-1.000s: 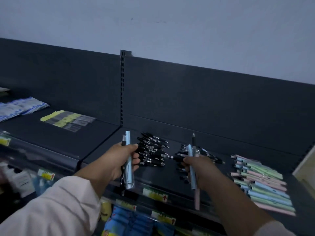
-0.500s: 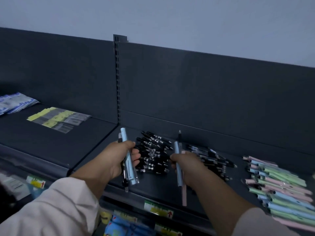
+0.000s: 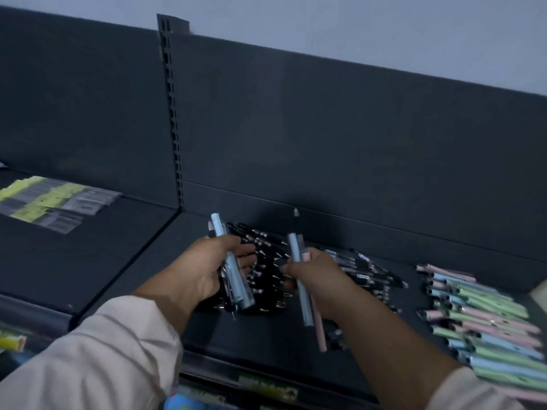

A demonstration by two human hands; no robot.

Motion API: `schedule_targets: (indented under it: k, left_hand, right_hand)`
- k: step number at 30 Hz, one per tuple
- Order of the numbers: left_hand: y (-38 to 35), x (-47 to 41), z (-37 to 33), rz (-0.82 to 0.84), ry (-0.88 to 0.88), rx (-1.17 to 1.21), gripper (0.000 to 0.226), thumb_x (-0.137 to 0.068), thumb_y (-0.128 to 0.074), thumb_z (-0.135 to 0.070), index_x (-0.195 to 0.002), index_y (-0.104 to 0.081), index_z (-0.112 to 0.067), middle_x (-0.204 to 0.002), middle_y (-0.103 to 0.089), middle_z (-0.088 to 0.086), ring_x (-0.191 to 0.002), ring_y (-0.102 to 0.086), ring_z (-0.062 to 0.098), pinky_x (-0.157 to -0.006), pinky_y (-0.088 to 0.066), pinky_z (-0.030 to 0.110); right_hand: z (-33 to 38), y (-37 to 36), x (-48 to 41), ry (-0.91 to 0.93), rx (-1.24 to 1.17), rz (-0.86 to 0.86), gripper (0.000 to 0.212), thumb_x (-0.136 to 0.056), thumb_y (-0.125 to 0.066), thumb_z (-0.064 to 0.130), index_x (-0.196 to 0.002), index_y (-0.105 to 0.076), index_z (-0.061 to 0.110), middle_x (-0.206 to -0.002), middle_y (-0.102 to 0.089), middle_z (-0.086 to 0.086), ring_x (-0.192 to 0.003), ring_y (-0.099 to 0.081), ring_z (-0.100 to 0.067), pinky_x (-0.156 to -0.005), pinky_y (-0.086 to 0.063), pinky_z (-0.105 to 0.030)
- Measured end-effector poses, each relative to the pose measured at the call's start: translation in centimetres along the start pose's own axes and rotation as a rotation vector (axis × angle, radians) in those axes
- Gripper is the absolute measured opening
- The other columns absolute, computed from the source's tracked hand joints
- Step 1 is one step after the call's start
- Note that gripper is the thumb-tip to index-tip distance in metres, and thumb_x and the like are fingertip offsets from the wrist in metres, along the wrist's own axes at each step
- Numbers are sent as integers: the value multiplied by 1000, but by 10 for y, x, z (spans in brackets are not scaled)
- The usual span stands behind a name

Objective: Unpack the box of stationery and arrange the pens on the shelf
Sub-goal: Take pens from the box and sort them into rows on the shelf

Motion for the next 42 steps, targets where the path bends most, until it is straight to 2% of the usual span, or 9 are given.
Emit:
schedule_targets:
  k: [4, 6, 12, 15, 18, 25, 31, 36, 42]
  left_hand:
    - [-26, 4, -1, 25, 3, 54, 10, -95, -51, -12, -104, -54, -8, -102, -70, 11, -91, -66, 28, -69, -52, 43]
    - [-41, 6, 1, 30, -3, 92, 15, -95, -52, -14, -109, -55, -9, -105, -70, 10, -95, -65, 28, -73, -53, 45]
    - [-91, 17, 19, 34, -36, 126, 11, -95, -53, -16, -102, -60, -12, -108, -70, 13, -106, -63, 31, -94, -48, 48]
    - [-118, 26, 29, 34, -37, 109, 15, -95, -53, -17, -106, -60, -10, -107, -69, 15, -98, -65, 31, -85, -52, 46]
    - [-141, 32, 39, 25, -35, 37, 17, -94, -54, -15, -105, -60, -3, -99, -68, 17, -83, -64, 29, -77, -55, 44]
    - [-176, 38, 47, -42, -79, -14, 12, -94, -56, -15, -92, -62, -4, -78, -62, 10, -66, -59, 19, -60, -52, 30]
    - [-197, 32, 44, -86, -131, -13, 12, -92, -59, -20, -89, -62, -9, -61, -55, 3, -53, -50, 13, -53, -43, 24]
    - [-232, 28, 55, -39, -89, -106, 10, -91, -56, -15, -84, -59, -9, -58, -53, 1, -45, -45, 10, -37, -38, 18]
    - [-288, 32, 88, 76, -56, -382, 6, -87, -61, -12, -87, -61, -6, -65, -62, 6, -49, -47, 12, -40, -36, 18]
  right_hand:
    - [2, 0, 9, -6, -130, 153, 17, -83, -65, -3, -84, -55, 11, -86, -62, -13, -68, -62, -20, -81, -54, -39]
    - [5, 5, 12, 15, -123, 186, 12, -85, -65, 3, -85, -57, 12, -86, -64, -10, -77, -61, -21, -78, -52, -37]
    - [1, 47, 23, 46, -97, 258, 15, -83, -68, 3, -81, -57, 13, -78, -65, -8, -72, -63, -21, -70, -53, -34]
    - [-2, 79, 26, 68, -75, 253, 17, -82, -67, -1, -79, -56, 12, -76, -65, -8, -67, -63, -20, -63, -54, -30]
    - [-4, 110, 25, 61, -83, 222, 14, -82, -67, 0, -88, -58, 9, -84, -66, -14, -72, -63, -25, -69, -55, -38]
    - [-4, 165, 24, 107, -46, 210, 21, -81, -68, -1, -75, -54, 14, -69, -63, -3, -58, -60, -12, -54, -46, -22]
    - [-7, 202, 24, 122, -12, 180, 21, -78, -71, 1, -74, -55, 14, -68, -62, -4, -64, -60, -17, -66, -49, -30]
    - [-10, 258, 27, 132, -10, 45, 22, -78, -71, 2, -76, -53, 13, -74, -57, -7, -68, -55, -18, -62, -45, -27]
    - [-29, 341, 31, 80, -47, -192, 23, -81, -71, 2, -78, -50, 10, -76, -53, -6, -69, -56, -20, -58, -45, -26]
Point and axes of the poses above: each hand's wrist, its own x-axis away from the middle knuckle, its own y-axis out of the back of the hand, z = x × y, the point moved 5 cm from there along -x, towards the middle knuckle
